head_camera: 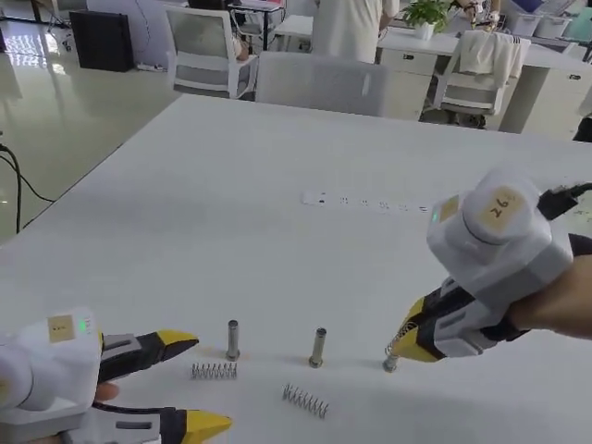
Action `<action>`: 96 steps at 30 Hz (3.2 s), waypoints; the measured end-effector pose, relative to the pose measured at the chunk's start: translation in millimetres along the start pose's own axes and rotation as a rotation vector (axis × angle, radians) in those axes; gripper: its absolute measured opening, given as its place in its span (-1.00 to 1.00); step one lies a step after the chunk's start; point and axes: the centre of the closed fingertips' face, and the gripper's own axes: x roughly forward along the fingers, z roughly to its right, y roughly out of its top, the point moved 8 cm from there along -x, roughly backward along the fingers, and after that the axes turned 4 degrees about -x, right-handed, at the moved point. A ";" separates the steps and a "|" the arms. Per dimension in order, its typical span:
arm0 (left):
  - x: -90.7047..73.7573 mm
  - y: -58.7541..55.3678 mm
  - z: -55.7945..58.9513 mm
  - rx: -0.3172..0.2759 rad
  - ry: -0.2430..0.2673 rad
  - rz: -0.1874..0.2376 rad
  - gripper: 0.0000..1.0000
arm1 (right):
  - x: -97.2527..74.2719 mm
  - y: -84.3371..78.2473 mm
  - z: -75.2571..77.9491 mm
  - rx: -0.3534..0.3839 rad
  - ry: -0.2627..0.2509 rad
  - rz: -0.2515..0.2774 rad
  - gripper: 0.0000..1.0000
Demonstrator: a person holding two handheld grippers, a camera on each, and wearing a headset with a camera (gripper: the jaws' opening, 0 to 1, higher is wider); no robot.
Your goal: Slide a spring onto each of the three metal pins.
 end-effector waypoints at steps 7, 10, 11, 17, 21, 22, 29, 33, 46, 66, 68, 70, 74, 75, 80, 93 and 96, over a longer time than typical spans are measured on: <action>-0.5 -1.0 1.1 -0.004 0.007 -0.001 0.18 | -1.4 -5.2 17.7 -0.014 -0.033 -0.045 -0.83; -0.1 -0.9 1.6 -0.003 0.006 -0.001 0.18 | 2.7 -7.5 24.0 -0.014 -0.041 -0.067 -0.83; 0.0 -0.7 1.8 -0.003 0.006 -0.001 0.18 | 4.7 -7.8 25.7 -0.017 -0.041 -0.070 -0.83; 0.1 -0.1 2.0 -0.001 0.005 0.003 0.18 | 15.0 -8.7 28.9 -0.019 -0.030 -0.093 -0.83; -0.2 -0.5 1.2 0.000 0.005 0.004 0.18 | 19.5 -10.2 30.5 -0.007 -0.016 -0.098 -0.83; -0.2 -0.4 1.3 0.001 0.005 0.004 0.18 | 20.4 -10.5 30.6 -0.007 -0.014 -0.100 -0.83; -0.5 -0.7 1.7 -0.002 0.006 0.005 0.17 | 25.1 -11.8 32.0 -0.003 -0.001 -0.113 -0.83; -0.6 -1.2 1.1 -0.002 0.006 0.005 0.17 | 27.8 -11.6 34.1 -0.003 0.005 -0.115 -0.83; -2.6 -2.3 -1.0 -0.001 0.006 0.004 0.15 | 44.3 -16.8 35.0 -0.002 0.027 -0.147 -0.83; -3.9 -1.3 -0.5 -0.001 0.011 0.002 0.14 | 74.5 -28.1 37.8 0.035 0.046 -0.180 -0.83; -4.1 -1.0 -0.4 0.000 0.012 0.003 0.13 | 76.2 -28.1 39.3 0.039 0.046 -0.180 -0.83; -4.4 -0.9 -0.4 -0.001 0.013 0.002 0.13 | 77.2 -28.1 40.3 0.044 0.046 -0.180 -0.83; -5.4 -0.6 0.4 -0.001 0.016 0.003 0.13 | 80.8 -28.5 44.3 0.054 0.040 -0.180 -0.83; -5.5 -0.6 0.4 -0.002 0.017 0.003 0.13 | 81.2 -28.5 45.4 0.057 0.038 -0.179 -0.83; -6.0 -0.6 0.5 -0.002 0.018 0.002 0.13 | 83.1 -26.9 47.7 0.062 0.031 -0.178 -0.83; -6.8 0.1 1.0 -0.002 0.019 0.007 0.13 | 87.7 -28.5 49.0 0.053 0.019 -0.187 -0.78; -7.2 -0.4 0.7 -0.002 0.019 0.006 0.13 | 88.1 -28.8 48.5 0.047 0.018 -0.185 -0.68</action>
